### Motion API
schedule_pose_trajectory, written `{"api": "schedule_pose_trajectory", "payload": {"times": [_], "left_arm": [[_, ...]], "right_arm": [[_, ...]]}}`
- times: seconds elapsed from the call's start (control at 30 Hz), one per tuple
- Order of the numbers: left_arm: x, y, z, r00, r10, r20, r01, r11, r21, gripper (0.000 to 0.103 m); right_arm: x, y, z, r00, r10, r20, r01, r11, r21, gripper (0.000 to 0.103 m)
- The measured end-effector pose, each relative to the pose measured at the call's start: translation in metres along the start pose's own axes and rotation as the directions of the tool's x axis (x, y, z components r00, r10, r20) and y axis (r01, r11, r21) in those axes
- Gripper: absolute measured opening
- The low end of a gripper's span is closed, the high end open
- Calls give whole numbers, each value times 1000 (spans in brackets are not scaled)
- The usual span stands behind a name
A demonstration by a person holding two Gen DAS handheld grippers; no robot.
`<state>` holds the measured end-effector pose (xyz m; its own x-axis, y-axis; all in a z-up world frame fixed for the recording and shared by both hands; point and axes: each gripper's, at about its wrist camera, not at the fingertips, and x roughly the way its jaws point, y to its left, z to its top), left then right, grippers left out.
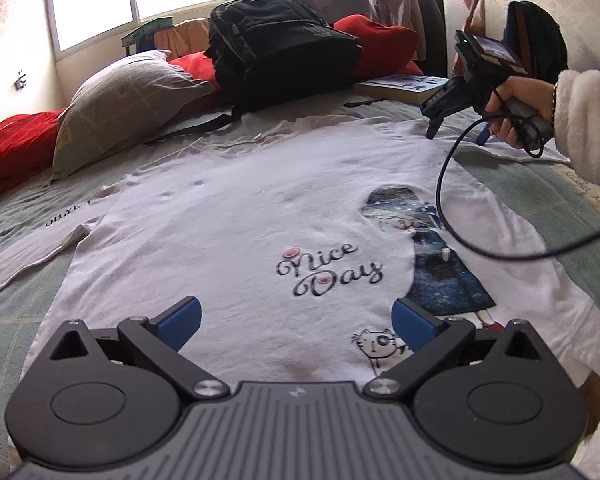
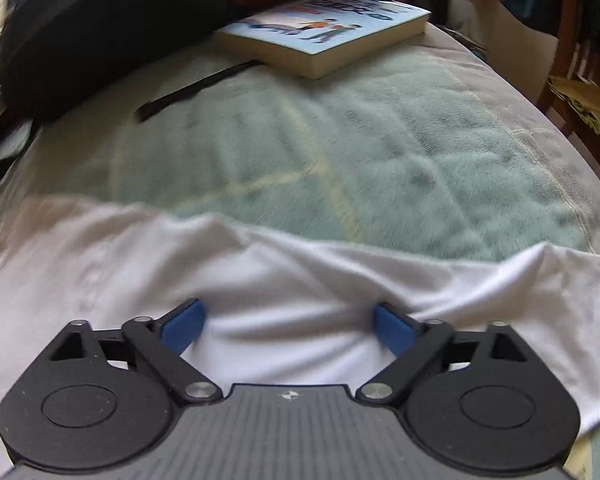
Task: Fold clothes
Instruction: 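Press the open right gripper along the shirt edge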
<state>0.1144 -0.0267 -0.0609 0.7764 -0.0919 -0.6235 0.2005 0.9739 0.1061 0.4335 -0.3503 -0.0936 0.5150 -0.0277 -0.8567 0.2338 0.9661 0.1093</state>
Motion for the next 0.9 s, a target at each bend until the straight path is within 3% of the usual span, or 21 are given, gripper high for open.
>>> {"api": "schedule_pose_trajectory", "payload": {"times": [0.1,0.2,0.33,0.47,0.6,0.73,0.9], "left_arm": [[0,7,0,1000,-2,3,2,1000,-19,101],[0,12,-2,1000,-6,4,6,1000,-25,101],[4,19,-2,1000,-3,0,3,999,-43,101],[9,17,-2,1000,-10,-15,9,999,-42,101],[5,13,-2,1000,-4,-14,3,1000,-27,101],[1,10,0,1000,12,-7,-12,1000,-24,101],[-3,2,4,1000,9,3,-9,1000,-3,101]], "right_arm": [[4,-2,13,997,-57,47,57,998,-8,99],[5,-17,26,990,-127,55,124,991,53,96],[-28,-4,14,995,-3,103,1,1000,19,97],[-36,32,-9,991,121,64,-115,989,-90,98],[-5,49,-13,992,116,40,-111,988,-103,103],[7,44,3,986,140,91,-132,988,-85,103],[-15,22,13,963,246,106,-239,968,-75,103]]}}
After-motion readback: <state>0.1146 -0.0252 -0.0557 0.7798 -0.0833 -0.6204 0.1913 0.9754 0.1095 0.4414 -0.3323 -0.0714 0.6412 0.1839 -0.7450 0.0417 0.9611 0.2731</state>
